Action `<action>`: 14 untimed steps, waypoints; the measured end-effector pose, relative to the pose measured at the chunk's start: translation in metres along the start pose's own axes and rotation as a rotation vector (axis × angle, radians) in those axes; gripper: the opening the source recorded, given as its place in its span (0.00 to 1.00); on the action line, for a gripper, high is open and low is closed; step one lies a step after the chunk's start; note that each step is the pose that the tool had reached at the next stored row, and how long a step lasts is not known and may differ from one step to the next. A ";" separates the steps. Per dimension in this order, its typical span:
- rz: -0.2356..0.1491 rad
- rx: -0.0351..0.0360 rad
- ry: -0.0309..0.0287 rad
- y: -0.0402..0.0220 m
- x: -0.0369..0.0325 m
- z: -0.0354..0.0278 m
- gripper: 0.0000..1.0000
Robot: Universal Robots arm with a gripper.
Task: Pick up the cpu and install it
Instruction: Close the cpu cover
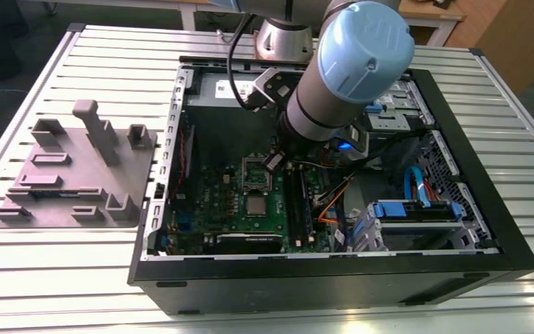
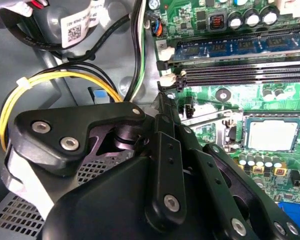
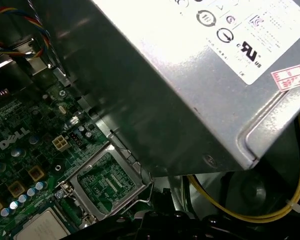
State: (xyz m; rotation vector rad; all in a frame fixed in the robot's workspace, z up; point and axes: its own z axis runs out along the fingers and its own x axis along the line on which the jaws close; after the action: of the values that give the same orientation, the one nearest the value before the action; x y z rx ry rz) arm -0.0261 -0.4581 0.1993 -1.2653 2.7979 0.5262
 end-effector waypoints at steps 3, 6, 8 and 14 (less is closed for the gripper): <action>0.000 -0.0004 0.0003 0.0006 0.0004 0.0001 0.11; 0.000 0.0000 0.0015 0.0015 0.0008 -0.0006 0.11; 0.001 0.0023 0.0044 0.0020 0.0009 -0.0014 0.11; 0.004 0.0158 0.0202 0.0039 0.0007 -0.0053 0.11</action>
State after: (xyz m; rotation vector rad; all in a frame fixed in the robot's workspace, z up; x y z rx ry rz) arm -0.0289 -0.4578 0.2054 -1.2701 2.8155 0.4932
